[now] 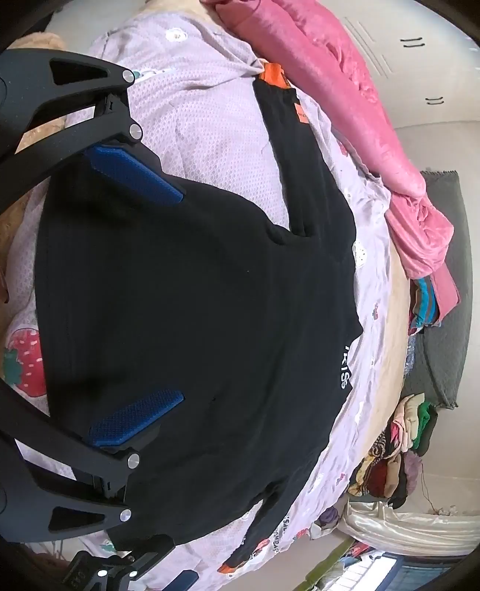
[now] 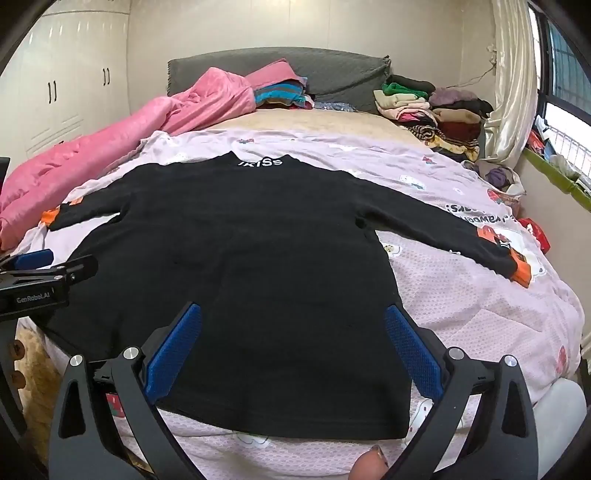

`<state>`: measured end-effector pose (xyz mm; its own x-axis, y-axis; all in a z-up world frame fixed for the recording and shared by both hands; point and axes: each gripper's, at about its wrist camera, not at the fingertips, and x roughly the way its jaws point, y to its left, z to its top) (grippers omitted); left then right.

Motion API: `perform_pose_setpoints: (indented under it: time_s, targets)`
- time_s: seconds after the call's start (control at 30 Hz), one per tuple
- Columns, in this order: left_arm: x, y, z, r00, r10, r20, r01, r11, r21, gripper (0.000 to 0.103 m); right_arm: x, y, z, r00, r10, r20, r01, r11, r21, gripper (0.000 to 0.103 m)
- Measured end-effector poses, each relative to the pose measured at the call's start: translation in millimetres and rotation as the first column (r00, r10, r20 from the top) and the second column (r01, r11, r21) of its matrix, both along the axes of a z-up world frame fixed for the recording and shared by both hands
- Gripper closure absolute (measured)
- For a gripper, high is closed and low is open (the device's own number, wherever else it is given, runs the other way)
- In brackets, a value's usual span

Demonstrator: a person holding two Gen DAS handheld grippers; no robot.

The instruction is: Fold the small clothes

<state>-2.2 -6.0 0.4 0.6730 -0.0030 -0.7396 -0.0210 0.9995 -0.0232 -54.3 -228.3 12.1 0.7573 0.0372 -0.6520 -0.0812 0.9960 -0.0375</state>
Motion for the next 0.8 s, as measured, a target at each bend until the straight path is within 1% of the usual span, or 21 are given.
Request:
perform_pose_setpoints:
  time_s: [0.13, 0.8]
  targets:
    - [-0.2, -0.9, -0.2, 1.0, -0.001, 0.001, 0.001, 1.0, 0.001, 0.009, -1.4, 3.1, 0.3, 1.0, 0.017, 0.004, -0.017, 1.0, -0.019, 0.004]
    - [-0.6, -0.8, 3.4, 1.0, -0.002, 0.005, 0.002, 1.0, 0.008, 0.009, -2.5, 2.8, -0.5, 1.0, 0.024, -0.011, -0.024, 1.0, 0.002, 0.004]
